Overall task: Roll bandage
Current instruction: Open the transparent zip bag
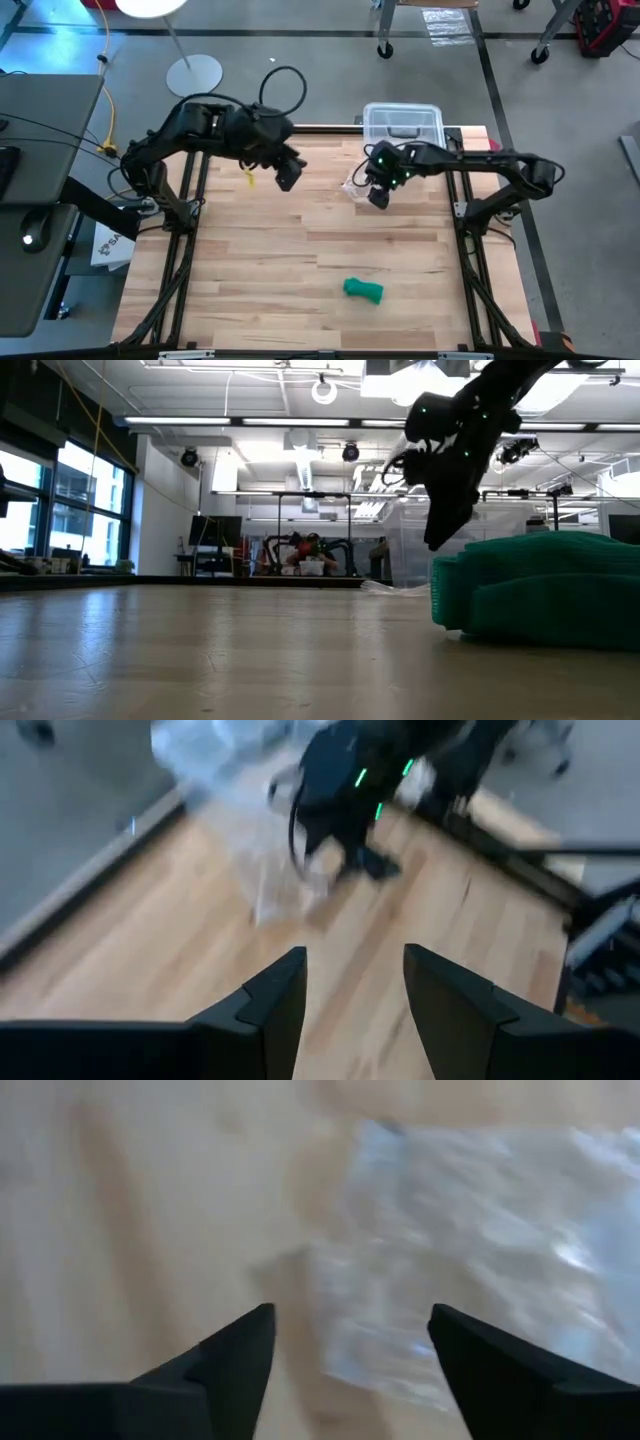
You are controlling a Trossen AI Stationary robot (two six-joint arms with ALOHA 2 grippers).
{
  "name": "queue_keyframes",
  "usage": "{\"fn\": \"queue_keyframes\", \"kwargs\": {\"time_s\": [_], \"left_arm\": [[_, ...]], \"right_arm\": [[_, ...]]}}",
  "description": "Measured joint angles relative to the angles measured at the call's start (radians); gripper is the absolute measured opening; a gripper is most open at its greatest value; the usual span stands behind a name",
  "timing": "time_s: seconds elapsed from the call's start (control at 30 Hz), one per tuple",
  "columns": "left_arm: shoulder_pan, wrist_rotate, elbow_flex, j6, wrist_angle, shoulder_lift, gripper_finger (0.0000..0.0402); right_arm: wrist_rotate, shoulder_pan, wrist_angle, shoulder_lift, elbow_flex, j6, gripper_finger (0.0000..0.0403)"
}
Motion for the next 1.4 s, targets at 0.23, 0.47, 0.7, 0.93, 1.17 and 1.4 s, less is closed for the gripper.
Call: {"fn": "queue_keyframes", "kwargs": {"time_s": [0.23,0.47,0.7,0.93,1.17,1.4], "left_arm": [[-0.009,0.046,-0.001,-0.058,-0.159,-0.054,0.0161],[-0.024,0.039,-0.003,-0.039,-0.164,-0.122,0.0161],[-0.035,-0.01,-0.003,-0.013,-0.164,-0.173,0.0161],[-0.035,-0.014,-0.004,0.056,-0.163,-0.174,0.0161],[-0.035,0.058,-0.181,0.091,-0.16,-0.18,0.0161],[-0.023,0.203,-0.651,0.085,0.167,-0.264,0.0161]], "right_arm": [[0.266,0.06,0.084,0.038,-0.075,0.21,0.0102],[0.223,0.112,0.216,0.223,-0.108,0.419,0.0019],[0.036,0.286,0.36,0.325,0.016,0.591,0.0007],[0.017,0.372,0.294,0.28,0.231,0.635,0.0029],[0.058,0.354,0.068,0.198,0.336,0.635,0.0133],[-0.003,0.366,-0.096,0.181,0.225,0.602,0.0184]]}}
